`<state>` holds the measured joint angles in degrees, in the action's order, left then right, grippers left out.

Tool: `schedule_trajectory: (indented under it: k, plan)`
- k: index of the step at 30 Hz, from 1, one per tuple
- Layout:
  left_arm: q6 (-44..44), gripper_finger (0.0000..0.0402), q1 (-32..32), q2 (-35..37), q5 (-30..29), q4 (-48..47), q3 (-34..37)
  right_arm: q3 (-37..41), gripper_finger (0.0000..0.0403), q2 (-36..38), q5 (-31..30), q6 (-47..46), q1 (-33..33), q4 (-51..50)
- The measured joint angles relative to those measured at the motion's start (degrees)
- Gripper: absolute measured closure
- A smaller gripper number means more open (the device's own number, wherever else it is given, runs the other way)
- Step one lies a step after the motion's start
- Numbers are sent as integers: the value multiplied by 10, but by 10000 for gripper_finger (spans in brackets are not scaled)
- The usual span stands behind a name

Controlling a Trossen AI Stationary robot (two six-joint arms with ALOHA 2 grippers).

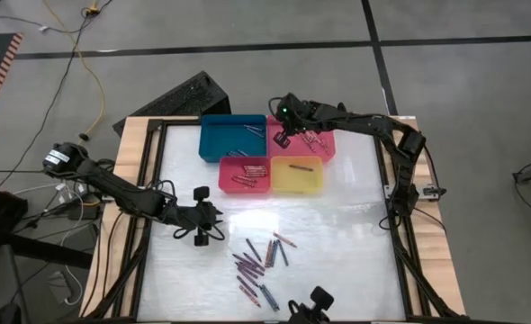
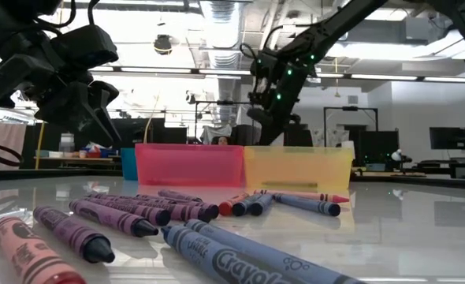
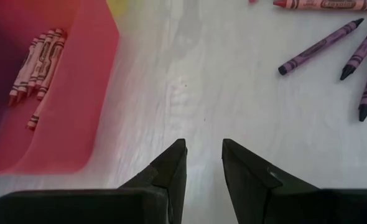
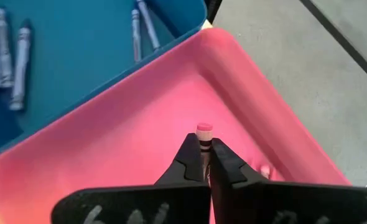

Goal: Sort crayons
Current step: Put the pink crayon into the pink bin, then put the blue crayon into the blue bin

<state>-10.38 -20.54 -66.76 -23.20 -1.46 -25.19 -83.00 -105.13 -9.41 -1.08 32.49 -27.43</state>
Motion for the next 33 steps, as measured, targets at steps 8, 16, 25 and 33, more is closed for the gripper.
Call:
schedule_trajectory:
  k: [8, 16, 25, 33]
  plan:
    - [-3, 307, 0, 0, 0, -1, 0, 8, 397, -41, -1, 0, 10, -6]
    - [-4, 307, 0, 0, 0, -1, 0, 8, 395, -68, -7, -9, 19, -6]
    - [-4, 307, 0, 0, -1, -1, 0, 7, 346, -69, -12, -11, 24, -9]
    - [-4, 307, 0, 0, -1, -5, 0, -1, 337, -62, -6, -10, 23, -30]
